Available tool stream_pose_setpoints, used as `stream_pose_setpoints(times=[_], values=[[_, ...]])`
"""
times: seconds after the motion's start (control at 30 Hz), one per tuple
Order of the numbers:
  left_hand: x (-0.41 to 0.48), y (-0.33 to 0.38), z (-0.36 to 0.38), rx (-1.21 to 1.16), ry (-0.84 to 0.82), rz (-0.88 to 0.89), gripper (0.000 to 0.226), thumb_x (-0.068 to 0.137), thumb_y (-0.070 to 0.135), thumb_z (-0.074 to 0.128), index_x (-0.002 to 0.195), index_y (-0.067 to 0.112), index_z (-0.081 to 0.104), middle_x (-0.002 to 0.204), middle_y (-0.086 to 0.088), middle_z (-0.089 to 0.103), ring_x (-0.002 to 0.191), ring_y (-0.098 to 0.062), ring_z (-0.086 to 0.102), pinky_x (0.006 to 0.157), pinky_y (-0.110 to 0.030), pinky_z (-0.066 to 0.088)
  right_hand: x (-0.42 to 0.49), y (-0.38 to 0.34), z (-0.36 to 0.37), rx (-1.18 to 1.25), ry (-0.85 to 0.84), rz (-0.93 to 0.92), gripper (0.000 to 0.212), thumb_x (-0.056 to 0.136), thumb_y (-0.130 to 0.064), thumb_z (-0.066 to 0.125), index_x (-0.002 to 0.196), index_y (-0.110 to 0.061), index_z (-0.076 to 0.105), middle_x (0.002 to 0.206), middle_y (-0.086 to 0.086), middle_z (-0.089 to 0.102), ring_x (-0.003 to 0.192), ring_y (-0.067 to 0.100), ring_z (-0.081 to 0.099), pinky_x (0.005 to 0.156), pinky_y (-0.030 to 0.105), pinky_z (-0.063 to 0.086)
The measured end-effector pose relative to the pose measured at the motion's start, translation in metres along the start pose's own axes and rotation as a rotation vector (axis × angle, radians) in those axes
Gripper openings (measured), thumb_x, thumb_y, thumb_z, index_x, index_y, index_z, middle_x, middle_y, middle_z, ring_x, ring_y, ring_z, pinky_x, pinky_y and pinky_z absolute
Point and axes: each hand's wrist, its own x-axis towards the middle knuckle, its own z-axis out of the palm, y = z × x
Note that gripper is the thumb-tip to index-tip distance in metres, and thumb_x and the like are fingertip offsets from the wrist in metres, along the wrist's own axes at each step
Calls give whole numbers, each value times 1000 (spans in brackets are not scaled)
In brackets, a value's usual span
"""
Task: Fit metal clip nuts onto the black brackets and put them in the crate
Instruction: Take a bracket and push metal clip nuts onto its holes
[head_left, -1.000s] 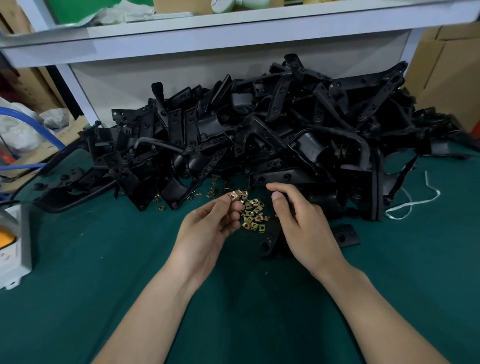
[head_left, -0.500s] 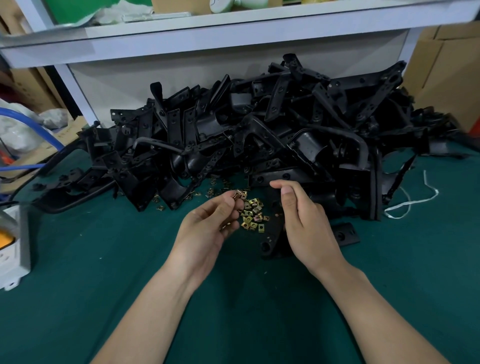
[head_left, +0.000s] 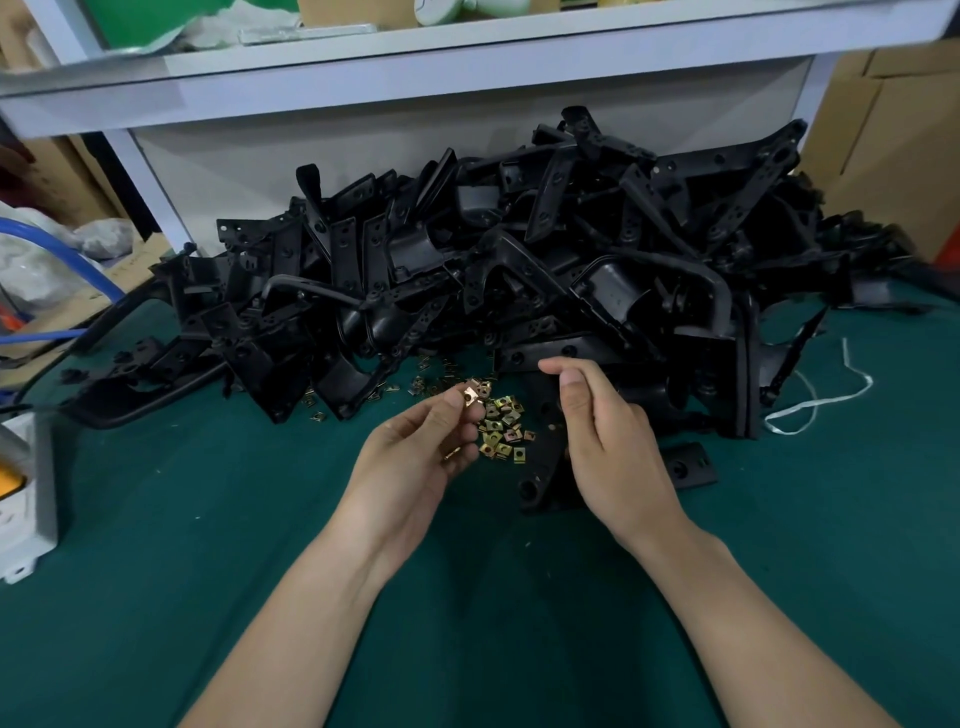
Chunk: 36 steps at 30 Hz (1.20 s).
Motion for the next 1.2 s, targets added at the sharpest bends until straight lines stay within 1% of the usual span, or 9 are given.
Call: stream_pose_setpoints(times=[0.13,0.27,0.5,0.6,0.73,0.83,0.93,1.07,1.2], values=[[0,0,1,-104,-34,-158,14,93,25,64,90,13,72,87,-1,70,72,-7,63,65,-20,56,0,-2,-1,-6,23,-23,33,108,-42,31,121,-35,60,49,-8,41,41,10,38,47,14,29],[1,-1,0,-300,-39,-306,14,91,24,67,88,12,72,85,0,66,67,-8,61,62,-21,56,0,-3,-2,-2,46,-30,34,108,-40,33,117,-30,64,50,-8,44,41,10,39,47,13,29],[3,-2,-1,-454,-92,-348,20,91,20,63,89,9,79,86,1,66,66,-8,60,59,-23,54,0,-4,-1,-1,49,-19,34,108,-38,35,117,-28,65,51,-10,46,41,10,40,46,13,28],[2,0,-1,-394,-88,-321,20,92,22,63,88,11,79,86,1,66,66,-8,60,60,-22,55,0,-4,-1,0,48,-19,33,108,-36,35,117,-27,66,51,-11,46,41,10,39,46,13,28],[0,-1,-1,-59,-89,-187,19,95,29,63,96,12,71,87,0,68,72,-8,63,67,-22,57,0,-3,-1,-2,46,-19,32,108,-35,36,116,-28,66,50,-8,43,41,11,37,45,15,27],[-4,-3,3,81,-121,-128,24,92,33,64,97,12,73,91,-4,72,78,-10,67,70,-22,57,-1,-2,0,7,48,-20,34,108,-39,33,116,-30,65,50,-6,41,41,11,36,45,17,27],[-8,-6,9,172,-151,-103,23,86,38,68,88,15,75,93,-7,74,80,-13,69,71,-23,57,-2,-2,0,22,42,-26,39,107,-48,25,116,-34,61,51,-4,41,41,11,37,43,21,29],[-10,-8,12,204,-209,-115,31,87,37,68,96,7,68,89,-12,73,70,-17,68,64,-25,57,-4,-3,1,21,9,-52,39,107,-52,22,114,-40,58,57,4,49,43,12,43,45,21,33],[-14,-9,14,236,-278,-144,24,93,34,67,91,10,71,83,-10,71,64,-15,66,59,-23,55,-5,-3,3,11,-25,-63,38,108,-48,24,115,-37,60,56,2,50,45,13,46,48,26,37]])
